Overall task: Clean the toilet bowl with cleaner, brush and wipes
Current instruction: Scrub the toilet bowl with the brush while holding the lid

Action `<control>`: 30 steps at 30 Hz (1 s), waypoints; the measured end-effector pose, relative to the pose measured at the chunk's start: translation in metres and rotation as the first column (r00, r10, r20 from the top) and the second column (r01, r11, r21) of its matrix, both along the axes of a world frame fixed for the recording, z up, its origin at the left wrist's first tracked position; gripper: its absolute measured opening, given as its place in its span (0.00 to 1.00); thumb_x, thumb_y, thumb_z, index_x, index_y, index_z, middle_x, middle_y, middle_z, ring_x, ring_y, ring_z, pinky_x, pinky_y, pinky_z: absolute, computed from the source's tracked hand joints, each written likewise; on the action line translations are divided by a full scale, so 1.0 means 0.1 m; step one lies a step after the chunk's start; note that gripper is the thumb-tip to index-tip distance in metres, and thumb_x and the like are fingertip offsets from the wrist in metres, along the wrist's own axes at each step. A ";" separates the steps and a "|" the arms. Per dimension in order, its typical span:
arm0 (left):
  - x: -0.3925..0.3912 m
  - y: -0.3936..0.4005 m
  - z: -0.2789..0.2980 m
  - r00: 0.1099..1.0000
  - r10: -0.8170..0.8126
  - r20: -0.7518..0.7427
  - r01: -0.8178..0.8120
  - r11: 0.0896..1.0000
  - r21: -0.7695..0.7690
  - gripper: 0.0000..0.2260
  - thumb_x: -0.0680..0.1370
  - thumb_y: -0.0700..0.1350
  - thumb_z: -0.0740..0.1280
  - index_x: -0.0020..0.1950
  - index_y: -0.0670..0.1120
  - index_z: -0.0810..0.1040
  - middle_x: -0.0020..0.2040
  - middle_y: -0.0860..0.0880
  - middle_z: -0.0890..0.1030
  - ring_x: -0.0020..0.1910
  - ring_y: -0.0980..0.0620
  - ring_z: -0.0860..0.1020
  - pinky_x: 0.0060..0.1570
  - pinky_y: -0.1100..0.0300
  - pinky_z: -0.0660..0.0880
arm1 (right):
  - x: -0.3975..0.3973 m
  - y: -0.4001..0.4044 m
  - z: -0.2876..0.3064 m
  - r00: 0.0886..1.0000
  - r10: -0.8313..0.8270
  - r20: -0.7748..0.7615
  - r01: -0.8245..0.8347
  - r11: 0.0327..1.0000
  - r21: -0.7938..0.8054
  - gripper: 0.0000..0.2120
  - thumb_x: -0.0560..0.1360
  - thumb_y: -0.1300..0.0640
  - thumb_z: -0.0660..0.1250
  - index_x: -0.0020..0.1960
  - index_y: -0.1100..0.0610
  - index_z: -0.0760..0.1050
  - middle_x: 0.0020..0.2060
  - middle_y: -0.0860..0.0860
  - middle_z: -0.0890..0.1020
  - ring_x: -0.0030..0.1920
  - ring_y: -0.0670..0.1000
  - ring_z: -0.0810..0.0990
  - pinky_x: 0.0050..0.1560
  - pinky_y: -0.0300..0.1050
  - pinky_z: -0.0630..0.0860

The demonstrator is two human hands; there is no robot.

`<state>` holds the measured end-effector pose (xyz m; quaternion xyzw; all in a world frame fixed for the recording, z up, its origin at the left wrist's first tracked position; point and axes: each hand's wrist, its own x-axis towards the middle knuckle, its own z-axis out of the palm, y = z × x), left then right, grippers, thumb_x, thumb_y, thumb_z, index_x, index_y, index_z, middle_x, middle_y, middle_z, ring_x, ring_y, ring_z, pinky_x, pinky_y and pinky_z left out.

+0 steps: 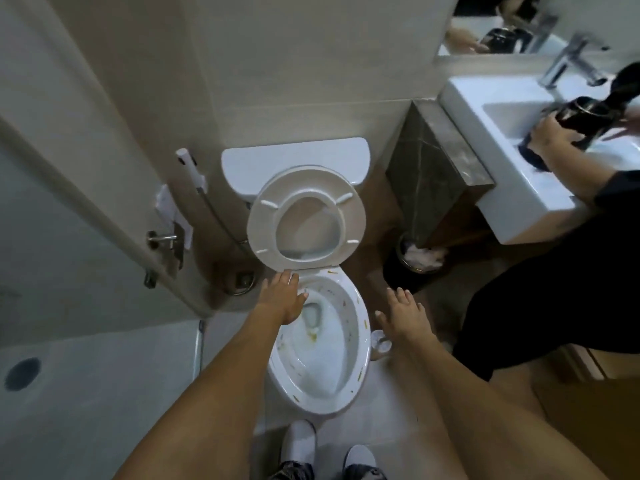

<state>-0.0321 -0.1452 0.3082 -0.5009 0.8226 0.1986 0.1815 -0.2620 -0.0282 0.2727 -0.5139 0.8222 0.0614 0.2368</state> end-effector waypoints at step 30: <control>-2.41 -1.94 -0.60 0.753 -0.460 0.471 0.650 0.630 -0.424 0.27 0.83 0.54 0.47 0.78 0.42 0.47 0.78 0.42 0.47 0.77 0.46 0.45 0.73 0.47 0.42 | -1.23 -0.25 -1.85 0.993 -0.104 0.060 0.090 0.976 0.198 0.30 0.81 0.50 0.54 0.79 0.54 0.46 0.78 0.54 0.50 0.78 0.53 0.46 0.75 0.53 0.48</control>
